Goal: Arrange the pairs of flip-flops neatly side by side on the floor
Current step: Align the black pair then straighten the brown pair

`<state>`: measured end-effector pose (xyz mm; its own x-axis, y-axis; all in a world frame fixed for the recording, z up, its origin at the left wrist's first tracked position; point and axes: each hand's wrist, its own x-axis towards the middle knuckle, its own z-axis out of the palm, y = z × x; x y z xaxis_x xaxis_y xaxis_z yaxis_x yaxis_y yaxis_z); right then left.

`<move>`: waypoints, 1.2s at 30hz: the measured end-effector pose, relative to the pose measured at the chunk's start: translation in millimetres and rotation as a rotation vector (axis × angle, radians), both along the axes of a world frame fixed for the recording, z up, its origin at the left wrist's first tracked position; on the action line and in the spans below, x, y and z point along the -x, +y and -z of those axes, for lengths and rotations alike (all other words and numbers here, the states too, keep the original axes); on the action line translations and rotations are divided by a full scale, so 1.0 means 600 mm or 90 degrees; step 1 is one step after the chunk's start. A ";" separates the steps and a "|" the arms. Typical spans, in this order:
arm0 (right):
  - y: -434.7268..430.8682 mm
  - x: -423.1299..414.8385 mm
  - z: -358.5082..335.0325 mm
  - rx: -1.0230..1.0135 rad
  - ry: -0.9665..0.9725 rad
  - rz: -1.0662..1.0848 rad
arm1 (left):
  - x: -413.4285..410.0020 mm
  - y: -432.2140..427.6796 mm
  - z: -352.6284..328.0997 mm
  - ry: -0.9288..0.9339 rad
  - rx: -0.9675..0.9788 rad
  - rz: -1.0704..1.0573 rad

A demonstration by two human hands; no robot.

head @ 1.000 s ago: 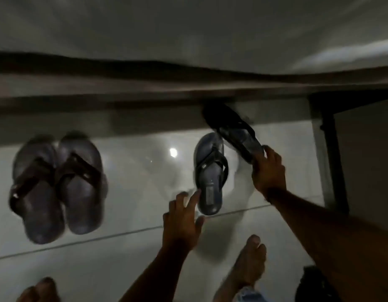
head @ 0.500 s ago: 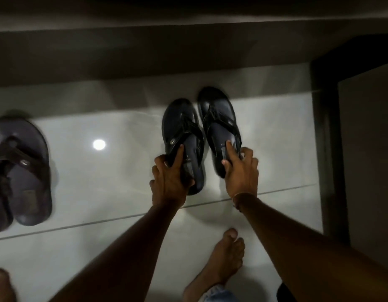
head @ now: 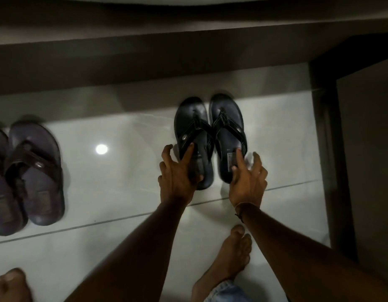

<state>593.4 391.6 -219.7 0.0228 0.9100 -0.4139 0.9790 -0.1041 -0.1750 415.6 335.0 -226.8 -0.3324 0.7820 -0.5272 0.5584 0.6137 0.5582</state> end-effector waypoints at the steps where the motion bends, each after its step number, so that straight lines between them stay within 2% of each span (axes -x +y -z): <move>1: -0.013 0.008 -0.013 -0.019 -0.003 0.011 | 0.009 -0.017 -0.013 -0.002 -0.019 0.000; 5: -0.109 0.078 -0.065 -0.026 0.018 -0.084 | 0.065 -0.139 -0.076 0.020 -0.055 0.027; 10: -0.254 0.278 -0.088 0.061 0.161 -0.192 | 0.263 -0.340 -0.128 0.110 0.021 -0.014; 13: -0.317 0.420 -0.079 0.112 0.237 -0.214 | 0.413 -0.438 -0.132 0.182 0.050 0.016; 16: -0.355 0.542 -0.053 0.134 0.255 -0.229 | 0.545 -0.499 -0.113 0.234 0.081 0.018; 19: -0.373 0.614 -0.019 0.135 0.244 -0.224 | 0.632 -0.519 -0.080 0.208 0.098 -0.021; 22: -0.377 0.634 0.011 0.133 0.193 -0.245 | 0.666 -0.507 -0.051 0.107 0.091 -0.100; 24: -0.381 0.646 0.024 0.128 0.159 -0.244 | 0.678 -0.499 -0.034 0.068 0.092 -0.103; 28: -0.389 0.669 0.034 0.107 0.124 -0.257 | 0.694 -0.504 -0.009 0.075 0.067 -0.052; 36: -0.425 0.683 0.028 0.106 0.102 -0.244 | 0.713 -0.532 -0.002 0.037 0.061 -0.054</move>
